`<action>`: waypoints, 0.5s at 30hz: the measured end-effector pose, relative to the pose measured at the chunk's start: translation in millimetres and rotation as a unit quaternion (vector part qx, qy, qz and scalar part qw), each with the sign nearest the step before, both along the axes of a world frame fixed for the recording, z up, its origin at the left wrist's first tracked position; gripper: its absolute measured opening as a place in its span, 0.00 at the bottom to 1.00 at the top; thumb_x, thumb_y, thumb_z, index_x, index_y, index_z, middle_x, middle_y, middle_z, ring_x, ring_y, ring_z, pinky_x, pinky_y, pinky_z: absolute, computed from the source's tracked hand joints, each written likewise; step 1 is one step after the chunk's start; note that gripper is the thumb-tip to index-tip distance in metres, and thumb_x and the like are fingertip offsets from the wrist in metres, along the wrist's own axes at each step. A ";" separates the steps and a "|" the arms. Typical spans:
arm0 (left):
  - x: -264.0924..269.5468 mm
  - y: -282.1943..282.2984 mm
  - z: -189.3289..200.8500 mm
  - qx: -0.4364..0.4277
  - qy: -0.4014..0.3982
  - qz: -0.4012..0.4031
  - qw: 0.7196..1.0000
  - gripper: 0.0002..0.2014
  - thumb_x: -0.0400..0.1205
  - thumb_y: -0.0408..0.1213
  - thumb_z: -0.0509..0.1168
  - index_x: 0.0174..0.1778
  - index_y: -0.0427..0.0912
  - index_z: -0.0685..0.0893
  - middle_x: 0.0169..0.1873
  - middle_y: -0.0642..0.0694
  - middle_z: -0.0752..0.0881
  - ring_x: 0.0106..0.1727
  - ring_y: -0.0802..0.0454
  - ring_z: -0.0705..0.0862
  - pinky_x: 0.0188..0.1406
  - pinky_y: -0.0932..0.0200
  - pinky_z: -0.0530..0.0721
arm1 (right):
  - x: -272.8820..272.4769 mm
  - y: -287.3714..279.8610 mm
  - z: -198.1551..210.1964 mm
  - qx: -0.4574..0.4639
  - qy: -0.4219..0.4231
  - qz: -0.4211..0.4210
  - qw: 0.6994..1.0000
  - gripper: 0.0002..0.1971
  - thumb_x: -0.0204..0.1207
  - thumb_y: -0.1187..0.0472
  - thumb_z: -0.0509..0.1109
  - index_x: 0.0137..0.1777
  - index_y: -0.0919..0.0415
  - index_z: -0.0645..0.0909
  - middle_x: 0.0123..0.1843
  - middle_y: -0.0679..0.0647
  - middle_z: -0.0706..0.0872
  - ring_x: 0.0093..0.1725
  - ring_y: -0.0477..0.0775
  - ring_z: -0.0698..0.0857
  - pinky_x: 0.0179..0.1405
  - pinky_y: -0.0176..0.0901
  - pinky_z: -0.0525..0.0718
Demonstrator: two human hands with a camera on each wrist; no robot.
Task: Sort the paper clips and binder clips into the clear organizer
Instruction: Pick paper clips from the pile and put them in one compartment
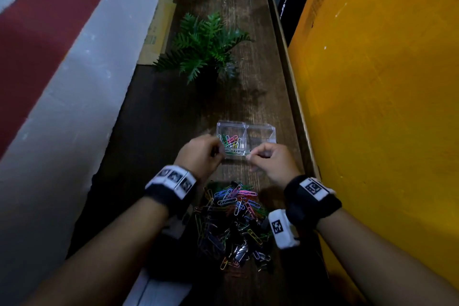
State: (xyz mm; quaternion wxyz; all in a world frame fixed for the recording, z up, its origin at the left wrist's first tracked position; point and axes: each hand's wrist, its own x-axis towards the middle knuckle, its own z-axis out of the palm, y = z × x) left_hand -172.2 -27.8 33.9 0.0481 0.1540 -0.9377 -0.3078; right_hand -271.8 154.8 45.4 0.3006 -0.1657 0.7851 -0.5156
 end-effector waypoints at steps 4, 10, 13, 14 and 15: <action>-51.3 -7.3 2.3 -0.079 -0.040 -0.046 0.995 0.04 0.78 0.44 0.64 0.40 0.49 0.81 0.40 0.52 0.80 0.43 0.51 0.81 0.39 0.56 0.78 | -19.0 -17.8 -9.4 0.080 0.079 0.013 0.994 0.04 0.74 0.63 0.74 0.38 0.57 0.85 0.38 0.53 0.90 0.32 0.49 0.87 0.34 0.47 0.88; -66.1 -11.6 -18.3 -0.117 -0.141 -0.095 0.979 0.09 0.79 0.41 0.64 0.53 0.50 0.85 0.56 0.46 0.81 0.59 0.44 0.78 0.55 0.49 0.79 | -41.2 -48.6 -21.0 0.167 0.173 0.059 0.969 0.05 0.73 0.57 0.74 0.38 0.46 0.85 0.42 0.49 0.90 0.39 0.48 0.86 0.43 0.47 0.87; -46.6 -13.0 -26.6 -0.059 -0.057 -0.041 0.996 0.09 0.75 0.39 0.67 0.51 0.50 0.86 0.55 0.46 0.80 0.58 0.43 0.77 0.55 0.46 0.79 | -44.8 -65.3 -20.7 0.189 0.209 0.093 0.955 0.04 0.74 0.58 0.72 0.47 0.52 0.87 0.47 0.50 0.89 0.45 0.48 0.85 0.47 0.44 0.85; -38.6 -12.5 -28.2 -0.042 -0.031 -0.019 0.998 0.09 0.74 0.37 0.68 0.50 0.49 0.87 0.54 0.46 0.81 0.56 0.43 0.77 0.54 0.46 0.80 | -45.8 -70.4 -22.6 0.202 0.214 0.111 0.949 0.05 0.75 0.57 0.71 0.48 0.52 0.87 0.48 0.49 0.88 0.46 0.49 0.85 0.48 0.44 0.86; -29.8 -11.1 -29.0 -0.026 -0.013 -0.003 1.000 0.09 0.74 0.36 0.69 0.48 0.47 0.87 0.53 0.46 0.81 0.55 0.44 0.77 0.54 0.48 0.80 | -46.2 -74.6 -24.2 0.216 0.219 0.131 0.942 0.05 0.75 0.57 0.71 0.48 0.51 0.87 0.49 0.49 0.88 0.46 0.49 0.86 0.48 0.45 0.86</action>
